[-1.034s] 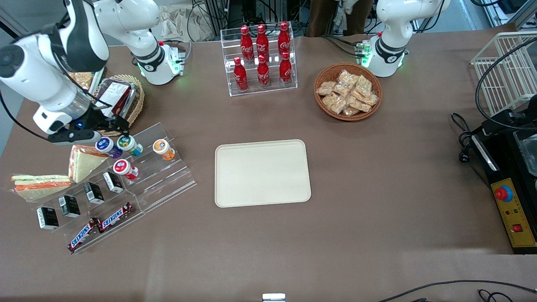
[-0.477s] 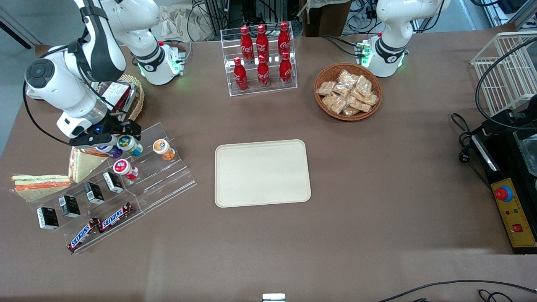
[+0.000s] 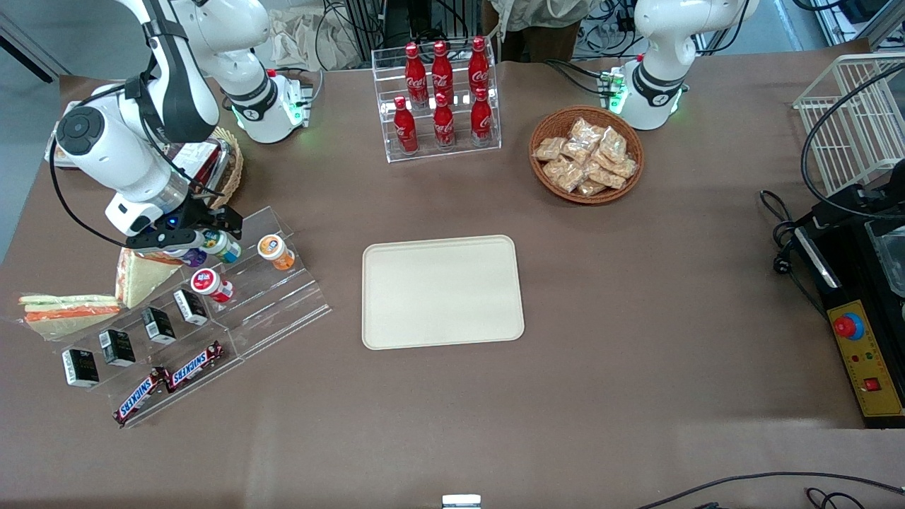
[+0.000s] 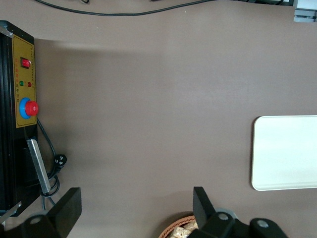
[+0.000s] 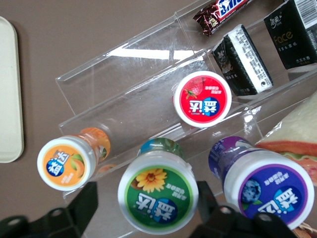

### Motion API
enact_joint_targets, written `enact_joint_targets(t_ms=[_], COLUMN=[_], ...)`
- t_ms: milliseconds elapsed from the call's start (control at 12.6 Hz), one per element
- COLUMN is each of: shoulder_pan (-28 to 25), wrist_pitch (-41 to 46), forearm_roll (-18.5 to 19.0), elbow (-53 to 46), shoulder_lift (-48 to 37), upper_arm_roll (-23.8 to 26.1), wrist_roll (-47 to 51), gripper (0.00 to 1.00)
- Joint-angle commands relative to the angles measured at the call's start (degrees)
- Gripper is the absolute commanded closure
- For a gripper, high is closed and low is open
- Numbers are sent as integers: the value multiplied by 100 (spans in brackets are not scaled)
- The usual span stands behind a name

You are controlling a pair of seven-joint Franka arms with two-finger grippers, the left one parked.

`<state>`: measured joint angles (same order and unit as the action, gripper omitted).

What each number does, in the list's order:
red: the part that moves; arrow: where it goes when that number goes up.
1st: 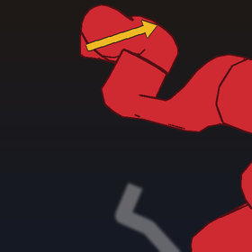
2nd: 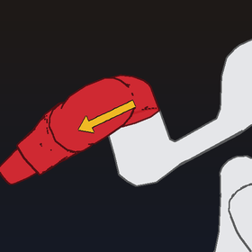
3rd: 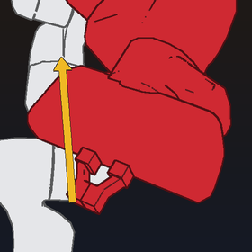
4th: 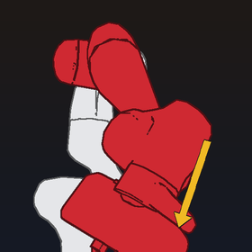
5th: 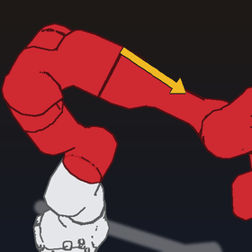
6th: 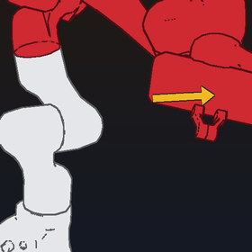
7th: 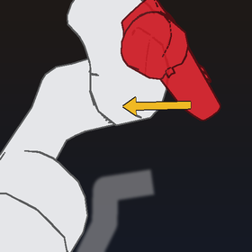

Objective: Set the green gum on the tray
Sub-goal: 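Lower the right gripper and close it on the green gum bottle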

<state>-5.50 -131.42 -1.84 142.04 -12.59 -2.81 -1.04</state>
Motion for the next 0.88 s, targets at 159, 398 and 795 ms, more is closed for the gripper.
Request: enact_joint_targets(t_ms=[159, 398, 795], shoulder_pan=[-13, -12, -143], wrist_pitch=[2, 596, 3173], forearm_roll=[26, 0, -9], elbow=[-27, -473, -2818], shoulder_lift=[3, -155, -94], upper_arm_roll=[-26, -26, 18], wrist_roll=[-37, 16, 95], gripper=[75, 75, 75])
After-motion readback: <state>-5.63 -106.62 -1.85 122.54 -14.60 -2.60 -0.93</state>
